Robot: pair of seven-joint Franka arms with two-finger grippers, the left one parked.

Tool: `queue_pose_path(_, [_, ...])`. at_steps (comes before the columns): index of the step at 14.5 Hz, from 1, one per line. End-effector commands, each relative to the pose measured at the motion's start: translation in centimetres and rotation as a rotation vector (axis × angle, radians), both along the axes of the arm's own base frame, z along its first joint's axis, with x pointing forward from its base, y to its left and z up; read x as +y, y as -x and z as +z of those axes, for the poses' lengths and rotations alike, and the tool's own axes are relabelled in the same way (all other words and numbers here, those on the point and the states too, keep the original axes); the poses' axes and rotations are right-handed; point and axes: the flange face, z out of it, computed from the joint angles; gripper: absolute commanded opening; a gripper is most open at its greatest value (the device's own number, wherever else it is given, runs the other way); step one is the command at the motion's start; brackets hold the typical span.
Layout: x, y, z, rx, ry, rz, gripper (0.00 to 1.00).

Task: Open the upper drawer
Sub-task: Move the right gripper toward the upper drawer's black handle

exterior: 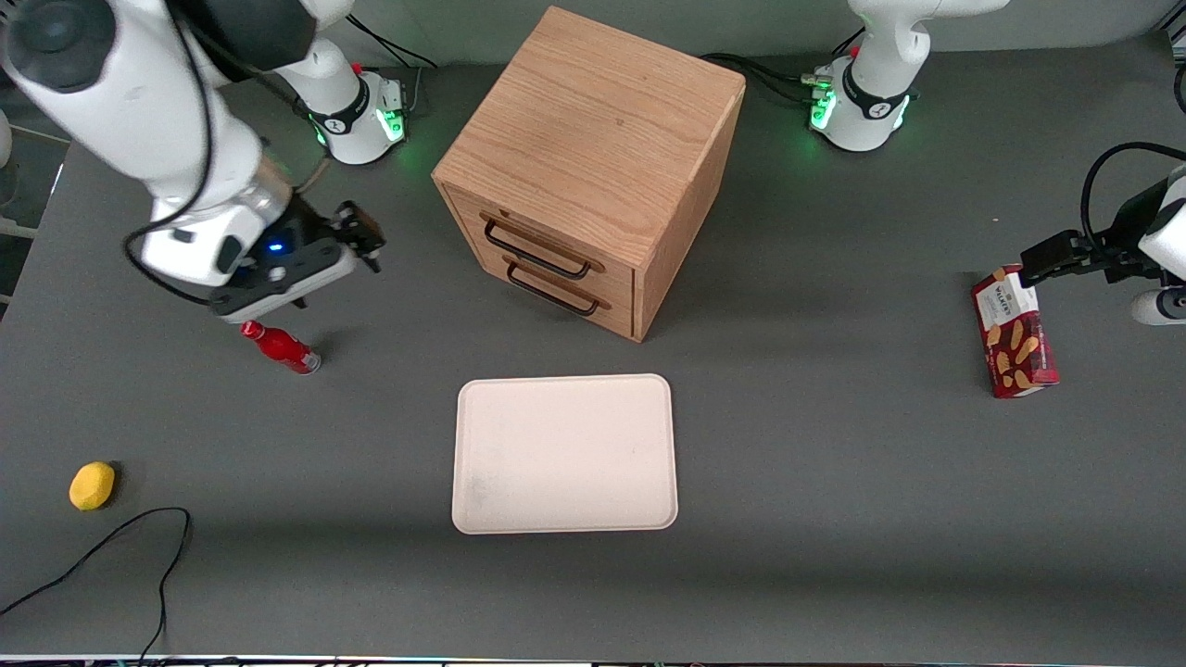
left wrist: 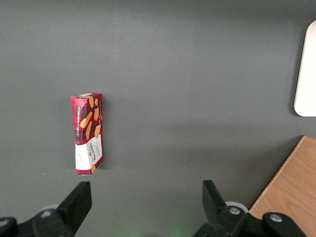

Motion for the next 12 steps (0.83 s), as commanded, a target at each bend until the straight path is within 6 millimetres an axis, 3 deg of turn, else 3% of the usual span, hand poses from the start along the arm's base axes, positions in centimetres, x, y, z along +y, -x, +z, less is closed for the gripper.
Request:
queue_pose_path(1, [4.0,0.6,-0.9,-0.014,0.003,0.069,1.00])
queue_pose_path(9, [12.5,3.6,-3.3,-0.018,-0.001,0.224,1.00])
queue_pose_path(12, [13.9,4.2,-3.9,-0.005,-0.027,0.318,1.00])
